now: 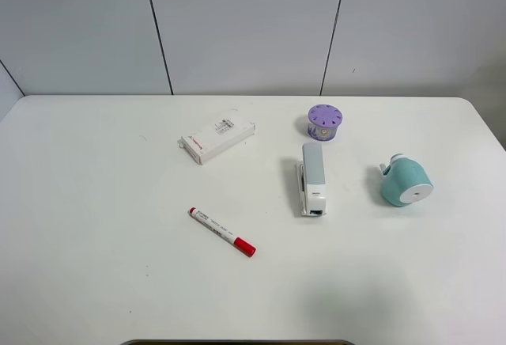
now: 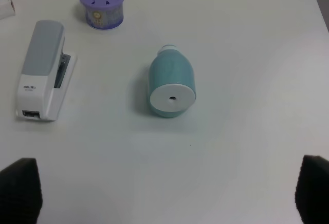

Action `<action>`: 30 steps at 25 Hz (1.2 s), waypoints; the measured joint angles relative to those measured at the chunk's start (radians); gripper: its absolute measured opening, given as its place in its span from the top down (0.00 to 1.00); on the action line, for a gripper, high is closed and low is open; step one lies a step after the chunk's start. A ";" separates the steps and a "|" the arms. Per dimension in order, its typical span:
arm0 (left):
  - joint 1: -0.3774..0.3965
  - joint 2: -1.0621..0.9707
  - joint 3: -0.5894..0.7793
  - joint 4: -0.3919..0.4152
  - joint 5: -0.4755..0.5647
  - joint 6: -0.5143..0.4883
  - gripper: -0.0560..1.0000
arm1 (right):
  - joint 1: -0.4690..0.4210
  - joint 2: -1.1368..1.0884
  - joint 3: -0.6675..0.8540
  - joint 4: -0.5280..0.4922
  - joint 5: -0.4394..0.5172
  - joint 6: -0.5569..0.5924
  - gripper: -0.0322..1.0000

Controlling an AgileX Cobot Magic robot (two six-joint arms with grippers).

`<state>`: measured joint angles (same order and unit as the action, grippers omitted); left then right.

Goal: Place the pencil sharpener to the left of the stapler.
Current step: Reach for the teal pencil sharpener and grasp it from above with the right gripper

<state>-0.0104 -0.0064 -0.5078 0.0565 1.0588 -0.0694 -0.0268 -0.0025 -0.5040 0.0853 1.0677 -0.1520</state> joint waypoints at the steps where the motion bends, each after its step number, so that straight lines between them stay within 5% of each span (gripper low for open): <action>1: 0.000 0.000 0.000 0.000 0.000 0.000 0.05 | 0.000 0.000 0.000 0.000 0.000 0.000 0.01; 30: 0.000 0.000 0.000 0.000 0.000 0.000 0.05 | 0.000 0.000 0.000 -0.009 0.000 0.036 0.01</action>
<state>-0.0104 -0.0064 -0.5078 0.0565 1.0588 -0.0694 -0.0268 -0.0025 -0.5040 0.0766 1.0677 -0.1164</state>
